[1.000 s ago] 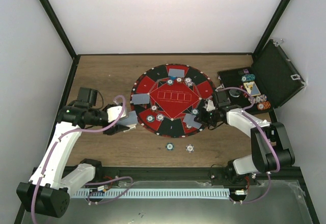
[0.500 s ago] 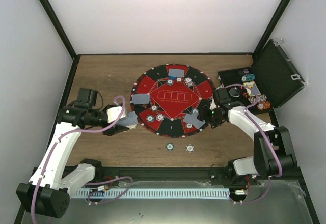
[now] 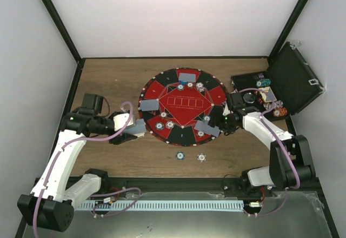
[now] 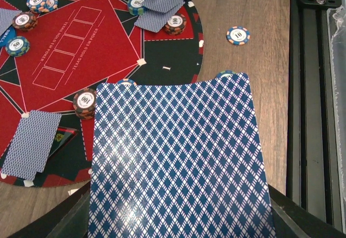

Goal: Distribute texas hold em gaming equipment

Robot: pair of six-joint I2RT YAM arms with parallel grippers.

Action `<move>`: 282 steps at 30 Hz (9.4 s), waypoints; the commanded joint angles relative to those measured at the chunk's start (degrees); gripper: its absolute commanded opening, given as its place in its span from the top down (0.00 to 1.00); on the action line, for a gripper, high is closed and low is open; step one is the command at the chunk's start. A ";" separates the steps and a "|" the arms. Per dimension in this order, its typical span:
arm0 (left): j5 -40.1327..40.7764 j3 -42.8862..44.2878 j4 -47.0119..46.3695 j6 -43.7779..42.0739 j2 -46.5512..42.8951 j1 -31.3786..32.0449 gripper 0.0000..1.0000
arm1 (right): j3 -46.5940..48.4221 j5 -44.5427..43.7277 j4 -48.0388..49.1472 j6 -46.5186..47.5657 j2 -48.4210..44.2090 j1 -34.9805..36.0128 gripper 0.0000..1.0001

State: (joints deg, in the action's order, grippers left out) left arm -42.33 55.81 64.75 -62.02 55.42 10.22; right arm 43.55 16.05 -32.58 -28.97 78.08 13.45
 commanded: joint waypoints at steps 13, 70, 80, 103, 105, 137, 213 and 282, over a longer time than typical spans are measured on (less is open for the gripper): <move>-2.75 1.47 -0.91 -0.95 0.04 -0.02 0.91 | 17.94 17.79 16.50 -18.73 -1.32 29.02 0.03; -2.58 1.64 -0.51 -1.72 -0.58 -0.02 0.91 | 17.71 25.62 33.81 -28.33 7.50 35.14 0.42; -2.49 1.39 -0.68 -1.71 -0.66 -0.02 0.91 | 16.66 24.60 32.63 -28.74 4.83 34.38 0.81; -1.80 1.31 0.19 -1.38 -0.75 -0.03 0.91 | 29.57 20.03 2.80 -3.14 7.02 16.79 0.99; -1.87 1.42 0.27 -1.22 -0.75 -0.02 0.91 | 34.97 11.36 -1.52 2.35 11.49 16.78 0.99; -0.62 2.17 1.39 -1.17 -2.30 -0.02 0.91 | 38.88 -54.64 26.51 58.42 43.78 34.17 0.99; -1.81 1.55 -1.19 0.17 -2.08 -0.02 0.89 | 27.69 22.55 34.97 -27.09 17.68 40.83 0.16; -0.88 2.40 -0.90 0.22 -2.33 -0.02 0.89 | 33.14 2.06 -2.92 3.52 4.56 20.25 0.99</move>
State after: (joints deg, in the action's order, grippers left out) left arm -41.23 57.63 64.62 -61.58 53.87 10.22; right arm 67.75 32.88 -22.41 -39.44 78.50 34.65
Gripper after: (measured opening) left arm 0.614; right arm 0.018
